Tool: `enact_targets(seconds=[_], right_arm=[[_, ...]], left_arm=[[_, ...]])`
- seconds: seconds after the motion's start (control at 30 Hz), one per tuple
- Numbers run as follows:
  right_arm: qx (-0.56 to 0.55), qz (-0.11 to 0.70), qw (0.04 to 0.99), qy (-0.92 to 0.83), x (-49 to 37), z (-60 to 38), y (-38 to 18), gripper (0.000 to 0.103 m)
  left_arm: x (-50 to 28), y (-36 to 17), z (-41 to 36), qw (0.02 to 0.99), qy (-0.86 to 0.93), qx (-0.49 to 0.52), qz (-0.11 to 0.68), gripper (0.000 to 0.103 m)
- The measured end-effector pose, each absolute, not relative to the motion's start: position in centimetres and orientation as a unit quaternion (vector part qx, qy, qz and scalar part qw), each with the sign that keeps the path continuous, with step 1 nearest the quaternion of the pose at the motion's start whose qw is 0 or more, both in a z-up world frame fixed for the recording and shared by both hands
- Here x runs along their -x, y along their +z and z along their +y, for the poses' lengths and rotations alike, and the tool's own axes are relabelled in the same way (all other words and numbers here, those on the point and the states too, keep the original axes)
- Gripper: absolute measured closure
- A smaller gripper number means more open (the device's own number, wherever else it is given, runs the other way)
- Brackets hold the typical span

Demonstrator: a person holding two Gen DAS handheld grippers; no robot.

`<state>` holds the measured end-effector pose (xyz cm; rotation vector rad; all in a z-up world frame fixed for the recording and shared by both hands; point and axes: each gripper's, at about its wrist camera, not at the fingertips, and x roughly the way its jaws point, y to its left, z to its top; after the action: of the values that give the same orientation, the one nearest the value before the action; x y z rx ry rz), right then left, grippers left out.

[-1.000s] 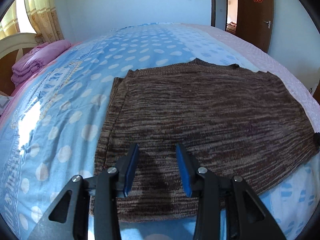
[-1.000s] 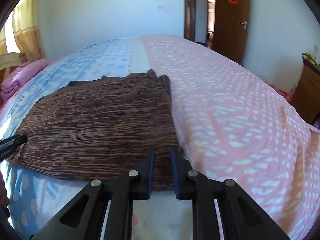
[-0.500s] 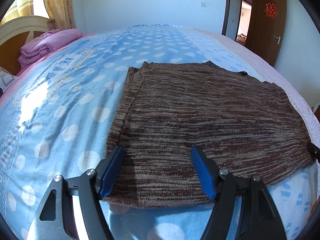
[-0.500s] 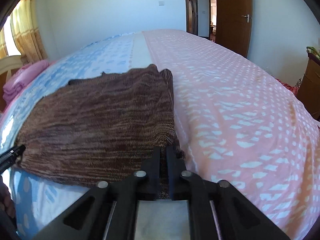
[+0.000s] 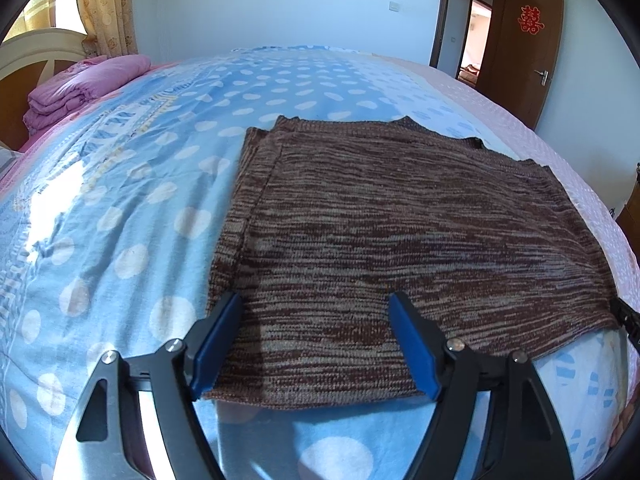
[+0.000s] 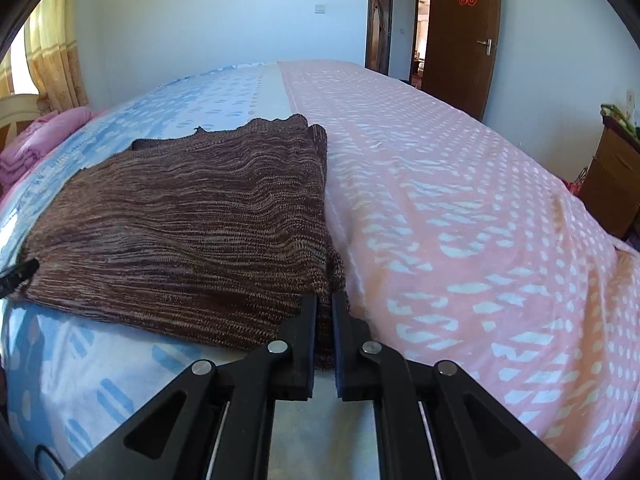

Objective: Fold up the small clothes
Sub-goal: 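Lower the sweater flat onto the bed and open both grippers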

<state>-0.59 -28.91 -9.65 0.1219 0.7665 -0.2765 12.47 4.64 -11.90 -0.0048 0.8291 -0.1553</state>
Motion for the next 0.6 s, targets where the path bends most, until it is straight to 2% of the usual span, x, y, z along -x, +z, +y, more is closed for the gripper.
enact_targets(seconds=[0.1, 0.2, 0.33, 0.57, 0.6], right_arm=[[-0.046, 0.330, 0.925, -0.180, 2.5, -28.5, -7.8, 0.094], [-0.026, 0.299, 0.944, -0.140, 2.6, -25.8, -5.9, 0.094], [-0.034, 0.307, 0.948, -0.071, 0.0, -22.2, -5.7, 0.094], [-0.036, 0.375, 0.924, -0.059, -3.8, -19.1, -10.9, 0.094], [-0.040, 0.365, 0.928, -0.056, -3.5, -19.3, -11.1, 0.092]], left_arm=[[-12.1, -11.9, 4.7, 0.914, -0.073, -0.003, 0.399, 0.024], [-12.1, -12.0, 4.0, 0.916, -0.057, -0.025, 0.397, 0.021], [-11.8, -11.9, 3.3, 0.920, -0.005, -0.060, 0.387, 0.002], [-12.1, -12.0, 4.2, 0.917, 0.001, -0.040, 0.398, 0.000], [-12.1, -12.1, 4.2, 0.916, 0.001, -0.039, 0.398, 0.000]])
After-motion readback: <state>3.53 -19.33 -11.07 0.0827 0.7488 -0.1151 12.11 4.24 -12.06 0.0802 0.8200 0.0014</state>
